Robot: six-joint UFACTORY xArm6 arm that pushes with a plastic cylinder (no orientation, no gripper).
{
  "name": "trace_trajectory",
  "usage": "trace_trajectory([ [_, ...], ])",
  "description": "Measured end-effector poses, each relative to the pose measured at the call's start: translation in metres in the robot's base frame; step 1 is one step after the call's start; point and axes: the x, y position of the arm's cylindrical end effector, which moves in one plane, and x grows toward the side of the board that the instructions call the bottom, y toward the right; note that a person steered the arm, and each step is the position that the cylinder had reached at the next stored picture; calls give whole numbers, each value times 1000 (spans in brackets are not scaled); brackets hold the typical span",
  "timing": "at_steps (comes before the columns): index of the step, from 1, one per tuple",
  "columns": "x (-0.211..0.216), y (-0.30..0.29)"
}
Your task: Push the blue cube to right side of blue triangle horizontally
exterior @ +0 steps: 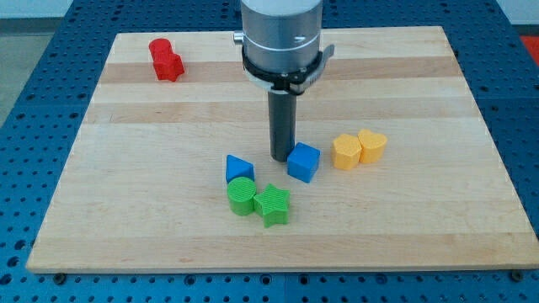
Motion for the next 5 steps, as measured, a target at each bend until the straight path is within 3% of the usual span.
trace_trajectory([
  [3,54,6],
  [5,52,7],
])
